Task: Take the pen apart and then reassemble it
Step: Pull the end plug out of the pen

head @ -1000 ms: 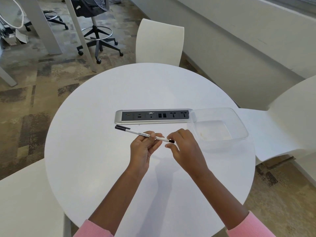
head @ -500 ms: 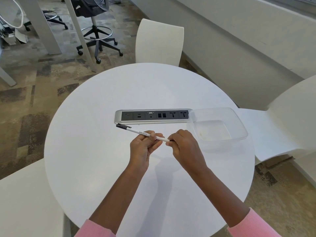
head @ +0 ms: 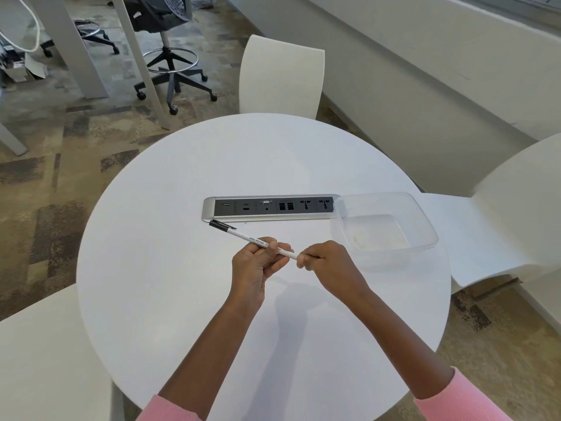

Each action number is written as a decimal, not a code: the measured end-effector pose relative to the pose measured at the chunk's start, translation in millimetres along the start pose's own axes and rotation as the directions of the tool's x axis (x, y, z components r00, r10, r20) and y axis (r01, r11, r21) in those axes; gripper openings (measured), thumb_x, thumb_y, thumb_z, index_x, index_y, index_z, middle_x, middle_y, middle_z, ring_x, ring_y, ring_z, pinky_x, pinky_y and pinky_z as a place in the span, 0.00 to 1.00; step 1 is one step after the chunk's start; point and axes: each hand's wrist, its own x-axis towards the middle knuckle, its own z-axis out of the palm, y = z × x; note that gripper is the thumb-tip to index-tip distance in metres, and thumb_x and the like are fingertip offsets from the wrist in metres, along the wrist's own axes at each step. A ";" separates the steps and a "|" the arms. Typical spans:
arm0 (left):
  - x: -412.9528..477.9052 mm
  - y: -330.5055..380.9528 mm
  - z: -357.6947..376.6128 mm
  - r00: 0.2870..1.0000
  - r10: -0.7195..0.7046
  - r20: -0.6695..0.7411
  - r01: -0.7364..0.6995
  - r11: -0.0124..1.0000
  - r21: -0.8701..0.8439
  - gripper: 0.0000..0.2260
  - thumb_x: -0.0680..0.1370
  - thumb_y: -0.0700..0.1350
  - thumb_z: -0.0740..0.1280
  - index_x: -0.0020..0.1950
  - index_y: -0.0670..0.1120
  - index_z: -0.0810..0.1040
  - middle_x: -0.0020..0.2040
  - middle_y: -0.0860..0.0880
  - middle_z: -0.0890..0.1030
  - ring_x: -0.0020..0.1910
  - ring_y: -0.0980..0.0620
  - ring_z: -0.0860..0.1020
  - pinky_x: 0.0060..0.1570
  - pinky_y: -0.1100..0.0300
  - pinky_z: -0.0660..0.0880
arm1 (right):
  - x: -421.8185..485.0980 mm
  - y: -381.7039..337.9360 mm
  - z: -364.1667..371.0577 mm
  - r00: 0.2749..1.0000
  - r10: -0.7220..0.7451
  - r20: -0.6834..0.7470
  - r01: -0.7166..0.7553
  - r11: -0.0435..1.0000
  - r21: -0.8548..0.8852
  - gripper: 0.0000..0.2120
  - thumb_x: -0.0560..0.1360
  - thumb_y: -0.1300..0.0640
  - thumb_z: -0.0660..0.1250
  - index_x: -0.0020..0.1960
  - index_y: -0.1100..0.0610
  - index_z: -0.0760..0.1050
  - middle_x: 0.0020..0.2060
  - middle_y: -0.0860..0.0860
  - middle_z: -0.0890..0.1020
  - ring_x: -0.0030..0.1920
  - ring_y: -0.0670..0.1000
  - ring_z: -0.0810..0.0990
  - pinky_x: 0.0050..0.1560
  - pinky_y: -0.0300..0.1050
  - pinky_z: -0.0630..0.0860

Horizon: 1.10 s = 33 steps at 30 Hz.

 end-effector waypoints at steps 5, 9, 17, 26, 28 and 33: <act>-0.1 -0.6 -2.2 1.000 -0.002 0.019 0.002 0.999 0.038 0.07 0.77 0.35 0.62 0.39 0.40 0.74 0.30 0.48 0.83 0.33 0.54 0.82 0.34 0.67 0.79 | 2.8 0.4 -5.6 0.987 0.100 0.128 -0.115 0.986 0.120 0.15 0.74 0.61 0.62 0.29 0.56 0.75 0.25 0.49 0.71 0.26 0.46 0.65 0.26 0.35 0.61; -0.5 -0.4 -3.4 1.000 -0.010 0.027 0.009 0.999 0.044 0.07 0.77 0.35 0.61 0.39 0.40 0.74 0.30 0.48 0.83 0.32 0.54 0.82 0.34 0.67 0.79 | 5.8 1.0 -9.7 0.945 0.175 0.277 -0.243 0.942 0.231 0.17 0.76 0.60 0.61 0.28 0.57 0.74 0.23 0.49 0.69 0.25 0.46 0.63 0.25 0.32 0.60; 2.5 2.2 -1.1 1.000 -0.002 -0.004 0.002 1.000 -0.031 0.07 0.77 0.35 0.61 0.40 0.40 0.74 0.31 0.48 0.83 0.35 0.54 0.83 0.35 0.66 0.79 | 1.3 6.1 -9.1 0.988 0.068 0.141 -0.104 0.959 0.265 0.14 0.78 0.55 0.59 0.37 0.58 0.78 0.29 0.50 0.74 0.30 0.47 0.70 0.29 0.32 0.68; 2.4 -0.4 3.9 1.000 -0.002 -0.012 0.001 0.997 -0.072 0.07 0.77 0.35 0.61 0.41 0.40 0.74 0.32 0.47 0.83 0.35 0.51 0.84 0.37 0.65 0.80 | -1.6 28.9 22.8 0.776 -0.550 -0.309 0.320 0.765 -0.559 0.03 0.68 0.62 0.69 0.40 0.61 0.76 0.32 0.55 0.78 0.32 0.54 0.74 0.36 0.42 0.68; 2.4 -0.9 3.7 1.000 -0.001 -0.016 0.000 0.997 -0.073 0.06 0.77 0.35 0.61 0.41 0.39 0.74 0.32 0.47 0.83 0.35 0.51 0.84 0.37 0.65 0.80 | -0.8 28.9 23.3 0.753 -0.577 -0.315 0.303 0.730 -0.612 0.03 0.69 0.62 0.67 0.37 0.61 0.76 0.30 0.54 0.76 0.30 0.53 0.72 0.30 0.40 0.66; 1.9 -1.0 4.0 1.000 0.003 -0.030 -0.004 0.999 -0.052 0.07 0.77 0.35 0.61 0.40 0.39 0.74 0.31 0.47 0.83 0.34 0.51 0.83 0.37 0.65 0.80 | 3.7 32.1 24.0 0.757 -0.595 -0.270 0.334 0.707 -0.623 0.06 0.68 0.62 0.66 0.33 0.62 0.75 0.27 0.54 0.73 0.31 0.51 0.68 0.34 0.42 0.63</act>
